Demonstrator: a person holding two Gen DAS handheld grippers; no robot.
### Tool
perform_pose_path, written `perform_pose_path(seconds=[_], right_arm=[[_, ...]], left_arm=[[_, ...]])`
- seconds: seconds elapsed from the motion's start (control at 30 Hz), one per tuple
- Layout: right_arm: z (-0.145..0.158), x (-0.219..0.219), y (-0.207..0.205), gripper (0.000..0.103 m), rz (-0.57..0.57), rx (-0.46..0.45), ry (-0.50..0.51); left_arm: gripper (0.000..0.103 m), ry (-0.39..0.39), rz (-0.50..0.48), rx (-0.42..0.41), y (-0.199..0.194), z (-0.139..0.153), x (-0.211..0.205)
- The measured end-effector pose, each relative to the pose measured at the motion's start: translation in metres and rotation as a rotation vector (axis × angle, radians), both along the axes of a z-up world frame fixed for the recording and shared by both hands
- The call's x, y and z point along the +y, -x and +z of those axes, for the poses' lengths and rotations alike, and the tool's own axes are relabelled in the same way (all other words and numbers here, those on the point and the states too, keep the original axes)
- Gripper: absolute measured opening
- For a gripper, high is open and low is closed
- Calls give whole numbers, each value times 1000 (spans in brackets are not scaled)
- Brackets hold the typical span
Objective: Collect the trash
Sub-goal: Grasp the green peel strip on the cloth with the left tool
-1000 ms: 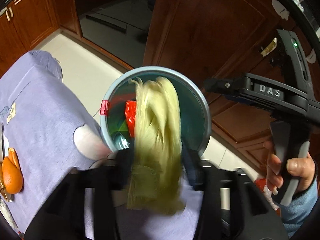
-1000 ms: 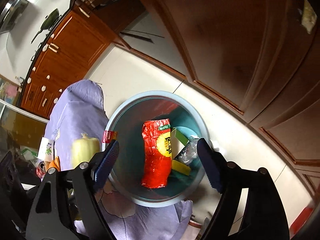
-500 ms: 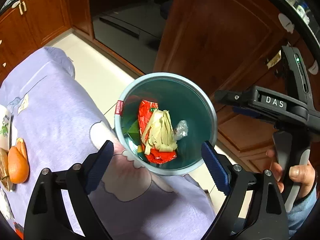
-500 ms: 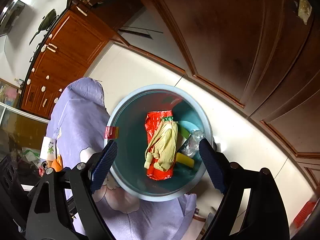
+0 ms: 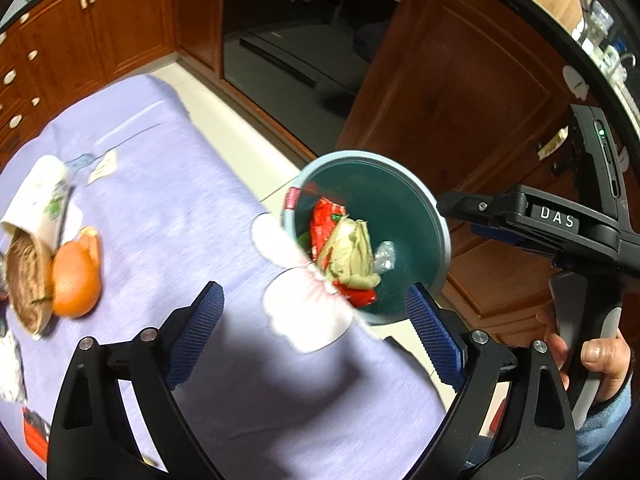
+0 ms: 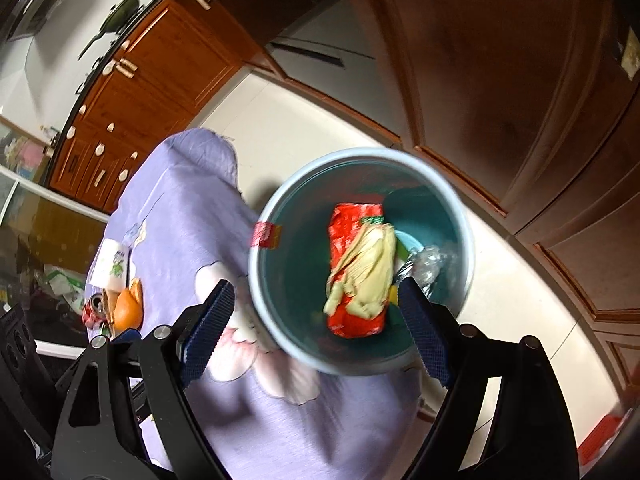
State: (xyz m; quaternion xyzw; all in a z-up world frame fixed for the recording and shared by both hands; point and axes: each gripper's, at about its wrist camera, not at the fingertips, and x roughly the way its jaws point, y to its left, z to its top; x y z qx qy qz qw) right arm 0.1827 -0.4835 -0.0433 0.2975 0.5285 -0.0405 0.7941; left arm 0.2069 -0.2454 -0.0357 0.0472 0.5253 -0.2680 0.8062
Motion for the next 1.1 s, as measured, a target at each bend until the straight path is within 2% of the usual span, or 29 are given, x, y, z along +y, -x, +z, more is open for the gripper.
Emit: perform_pose_path(seconds=[0.23, 0.53, 0.7, 0.9, 0.97, 1.1], right_arm=[[11, 51, -3, 80, 84, -2, 13], [22, 130, -5, 80, 210, 0, 35], [21, 162, -7, 80, 258, 10, 41], [18, 180, -10, 80, 280, 21, 43], [15, 182, -10, 80, 284, 29, 43], [11, 179, -9, 80, 287, 42, 42]], left_arm=[[94, 8, 91, -21, 14, 9, 59], [95, 22, 251, -32, 40, 9, 164], [95, 45, 330, 1, 48, -1, 213], [95, 50, 345, 40, 57, -24, 223], [81, 26, 329, 35, 57, -29, 215], [76, 10, 319, 64, 52, -43, 212]])
